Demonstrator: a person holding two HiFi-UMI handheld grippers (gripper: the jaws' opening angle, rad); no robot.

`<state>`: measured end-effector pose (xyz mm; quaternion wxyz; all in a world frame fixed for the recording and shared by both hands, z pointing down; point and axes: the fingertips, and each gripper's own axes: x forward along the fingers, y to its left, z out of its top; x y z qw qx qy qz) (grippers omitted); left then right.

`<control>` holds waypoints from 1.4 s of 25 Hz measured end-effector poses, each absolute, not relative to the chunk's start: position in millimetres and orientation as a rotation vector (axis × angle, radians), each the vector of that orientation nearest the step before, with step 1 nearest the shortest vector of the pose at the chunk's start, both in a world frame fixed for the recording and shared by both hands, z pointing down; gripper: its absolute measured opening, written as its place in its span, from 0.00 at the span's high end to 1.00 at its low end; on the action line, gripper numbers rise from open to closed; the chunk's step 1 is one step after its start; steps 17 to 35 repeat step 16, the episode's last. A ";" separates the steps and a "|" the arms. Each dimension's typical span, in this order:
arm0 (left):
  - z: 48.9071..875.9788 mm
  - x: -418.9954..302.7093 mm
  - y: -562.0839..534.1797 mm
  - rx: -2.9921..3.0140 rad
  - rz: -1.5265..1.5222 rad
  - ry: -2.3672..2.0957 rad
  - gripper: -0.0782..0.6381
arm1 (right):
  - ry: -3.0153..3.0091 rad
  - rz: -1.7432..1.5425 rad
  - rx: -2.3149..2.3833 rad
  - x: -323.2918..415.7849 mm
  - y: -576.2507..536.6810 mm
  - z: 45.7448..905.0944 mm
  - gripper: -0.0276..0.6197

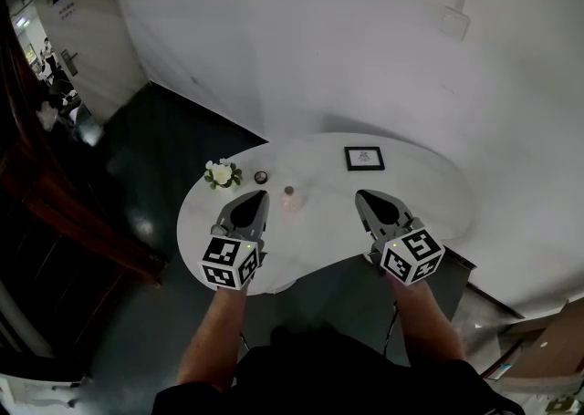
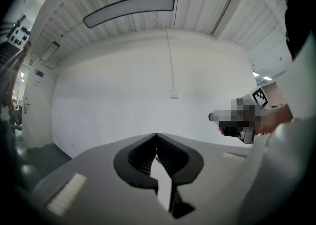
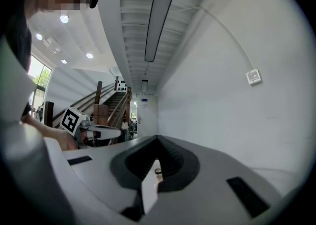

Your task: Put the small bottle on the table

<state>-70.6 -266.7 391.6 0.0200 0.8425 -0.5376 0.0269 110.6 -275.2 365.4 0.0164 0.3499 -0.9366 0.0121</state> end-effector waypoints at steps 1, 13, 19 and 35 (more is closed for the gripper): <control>390.1 -73.0 -264.7 2.623 0.061 -1.665 0.88 | -2.908 0.045 1.081 109.1 -272.6 368.8 0.94; 383.2 -74.2 -251.9 2.702 0.057 -1.537 0.88 | -2.897 0.110 1.056 103.5 -260.0 387.0 0.94; 388.9 -76.5 -253.8 2.679 0.103 -1.570 0.88 | -2.904 0.107 1.056 103.7 -259.5 386.0 0.94; 388.9 -76.5 -253.8 2.679 0.103 -1.570 0.88 | -2.904 0.107 1.056 103.7 -259.5 386.0 0.94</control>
